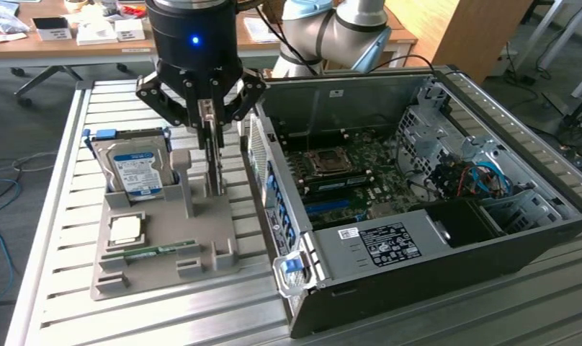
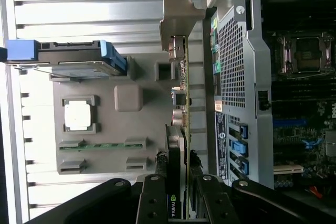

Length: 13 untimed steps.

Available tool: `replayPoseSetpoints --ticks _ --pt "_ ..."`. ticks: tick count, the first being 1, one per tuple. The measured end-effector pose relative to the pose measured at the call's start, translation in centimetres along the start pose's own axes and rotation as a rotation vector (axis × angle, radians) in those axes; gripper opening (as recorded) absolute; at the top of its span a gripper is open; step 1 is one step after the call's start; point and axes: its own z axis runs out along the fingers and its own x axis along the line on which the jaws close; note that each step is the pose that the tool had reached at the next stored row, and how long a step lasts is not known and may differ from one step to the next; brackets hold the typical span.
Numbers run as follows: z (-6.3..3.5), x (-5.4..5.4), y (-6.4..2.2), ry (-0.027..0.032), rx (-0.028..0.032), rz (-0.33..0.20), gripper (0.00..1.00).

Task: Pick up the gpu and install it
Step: 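Pick up the gpu and move the gpu toward the slot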

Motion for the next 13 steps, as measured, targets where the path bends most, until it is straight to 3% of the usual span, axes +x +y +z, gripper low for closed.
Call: replayPoseSetpoints --ticks 6,13 --pt "-1.03 -0.03 0.05 -0.0001 0.0 0.0 0.27" --pt "-1.08 -0.04 0.05 0.0 0.0 0.0 0.27"
